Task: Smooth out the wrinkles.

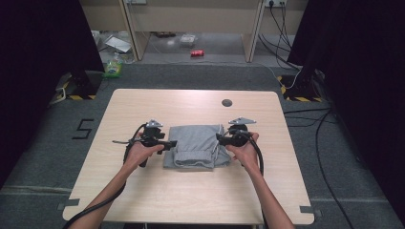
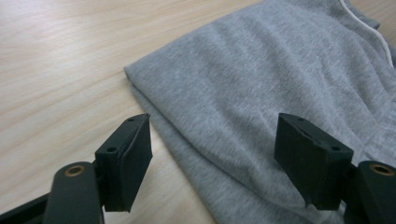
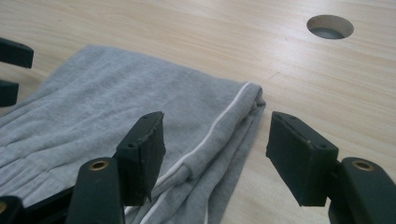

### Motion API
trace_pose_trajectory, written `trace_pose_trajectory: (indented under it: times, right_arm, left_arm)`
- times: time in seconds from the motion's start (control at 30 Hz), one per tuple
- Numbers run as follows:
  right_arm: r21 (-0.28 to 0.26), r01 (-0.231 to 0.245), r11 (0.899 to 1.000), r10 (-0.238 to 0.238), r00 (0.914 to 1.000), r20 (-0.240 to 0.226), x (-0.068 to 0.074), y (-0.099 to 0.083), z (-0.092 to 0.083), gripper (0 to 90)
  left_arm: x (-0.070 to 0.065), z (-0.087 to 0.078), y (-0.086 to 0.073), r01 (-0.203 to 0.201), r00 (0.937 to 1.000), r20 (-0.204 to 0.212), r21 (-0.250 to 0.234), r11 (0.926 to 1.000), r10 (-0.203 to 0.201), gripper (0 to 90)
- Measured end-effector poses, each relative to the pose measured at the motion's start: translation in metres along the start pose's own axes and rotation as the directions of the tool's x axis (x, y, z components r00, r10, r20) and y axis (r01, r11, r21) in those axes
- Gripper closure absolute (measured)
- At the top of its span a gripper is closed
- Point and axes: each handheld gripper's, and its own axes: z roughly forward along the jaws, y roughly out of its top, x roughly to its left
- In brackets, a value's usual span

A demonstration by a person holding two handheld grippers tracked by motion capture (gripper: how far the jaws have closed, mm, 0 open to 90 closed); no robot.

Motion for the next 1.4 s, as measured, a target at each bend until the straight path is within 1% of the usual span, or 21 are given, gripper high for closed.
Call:
trace_pose_trajectory:
  times: [0.03,0.13,0.17,0.33,0.6,0.8,0.9,1.03,1.07,1.33,1.4]
  right_arm:
    - [-0.002,0.006,1.0,-0.006,1.0,-0.001,0.001,0.0,-0.001,36.2]
    - [-0.004,0.02,1.0,-0.02,0.9997,-0.011,0.005,-0.003,-0.008,35.8]
    - [-0.002,0.017,1.0,-0.017,0.9998,-0.014,0.006,-0.004,-0.01,35.4]
    - [-0.002,0.036,0.999,-0.036,0.9991,-0.024,0.011,-0.01,-0.02,33.8]
    - [-0.003,0.034,0.999,-0.035,0.9991,-0.026,0.015,-0.021,-0.032,32.3]
    - [-0.004,0.034,0.999,-0.034,0.9989,-0.031,0.018,-0.026,-0.038,32.0]
    - [-0.007,0.034,0.999,-0.035,0.9988,-0.035,0.019,-0.03,-0.042,31.9]
    - [-0.004,0.033,0.999,-0.033,0.9988,-0.037,0.022,-0.035,-0.045,31.8]
    - [-0.005,0.042,0.999,-0.042,0.9983,-0.039,0.022,-0.037,-0.046,31.8]
    - [-0.002,0.035,0.999,-0.035,0.9981,-0.051,0.027,-0.05,-0.055,31.8]
    - [0.002,0.033,0.999,-0.033,0.998,-0.055,0.028,-0.054,-0.056,31.8]
  left_arm:
    - [0.0,-0.004,0.0,0.004,1.0,0.003,-0.011,0.9999,-0.004,26.6]
    - [-0.003,-0.011,-0.002,-0.001,0.9999,0.011,-0.024,0.9997,0.002,25.9]
    - [-0.004,-0.014,-0.004,-0.004,0.9999,0.014,-0.029,0.9996,0.005,25.8]
    - [-0.01,-0.022,-0.012,-0.008,0.9991,0.042,-0.03,0.9995,0.009,25.1]
    - [-0.02,-0.035,-0.023,-0.023,0.9969,0.074,-0.041,0.9989,0.026,22.9]
    - [-0.028,-0.045,-0.029,-0.044,0.9954,0.083,-0.055,0.9975,0.048,20.9]
    - [-0.032,-0.048,-0.034,-0.056,0.9943,0.088,-0.053,0.997,0.06,20.4]
    - [-0.036,-0.052,-0.04,-0.062,0.9932,0.095,-0.051,0.9967,0.067,19.9]
    - [-0.037,-0.053,-0.042,-0.065,0.9927,0.099,-0.05,0.9966,0.07,19.9]
    - [-0.047,-0.058,-0.059,-0.077,0.9891,0.123,-0.041,0.9962,0.081,19.5]
    - [-0.05,-0.058,-0.062,-0.087,0.9879,0.126,-0.034,0.9956,0.091,19.5]
